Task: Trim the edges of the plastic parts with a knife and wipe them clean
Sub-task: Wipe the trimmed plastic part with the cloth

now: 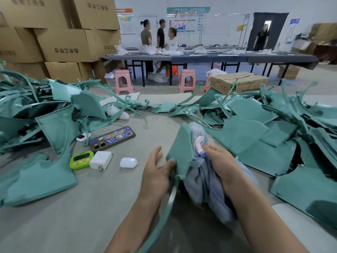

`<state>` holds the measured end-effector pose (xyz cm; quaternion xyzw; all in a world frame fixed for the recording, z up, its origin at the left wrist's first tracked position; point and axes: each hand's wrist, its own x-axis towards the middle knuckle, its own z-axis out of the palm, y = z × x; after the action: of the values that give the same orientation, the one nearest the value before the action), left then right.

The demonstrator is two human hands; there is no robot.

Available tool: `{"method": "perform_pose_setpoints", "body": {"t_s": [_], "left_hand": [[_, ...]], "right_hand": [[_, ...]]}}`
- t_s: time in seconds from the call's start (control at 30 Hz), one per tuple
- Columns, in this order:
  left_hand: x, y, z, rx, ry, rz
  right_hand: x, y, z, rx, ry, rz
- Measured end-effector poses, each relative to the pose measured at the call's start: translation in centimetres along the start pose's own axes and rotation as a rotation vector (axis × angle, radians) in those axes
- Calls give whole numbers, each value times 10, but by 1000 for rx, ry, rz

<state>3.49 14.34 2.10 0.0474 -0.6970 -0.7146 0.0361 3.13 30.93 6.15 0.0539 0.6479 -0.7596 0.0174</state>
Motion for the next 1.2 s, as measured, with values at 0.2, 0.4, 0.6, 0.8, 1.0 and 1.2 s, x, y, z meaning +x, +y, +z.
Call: {"method": "perform_pose_setpoints", "body": {"t_s": [0.2,0.4,0.6,0.8,1.0,1.2], "left_hand": [[-14,15,15,-689,-336,-143],[-21,21,-4,-732,-474,-214],[-8,19,-18,-716,-220,-265],[-15,21,-9,-690,-317,-218],[-9,21,-17,-783,-203,-177],[-4,21,-18,-831,23,-203]], "right_hand": [[-13,8,21,-219,-101,-304],[-28,6,30,-764,-114,-459],[-42,-17,21,-954,-271,-413],[-31,-8,13,-1324,183,-299],[-26,-10,7,-1078,-96,-318],[-46,-19,12,-1056,-256,-420]]}}
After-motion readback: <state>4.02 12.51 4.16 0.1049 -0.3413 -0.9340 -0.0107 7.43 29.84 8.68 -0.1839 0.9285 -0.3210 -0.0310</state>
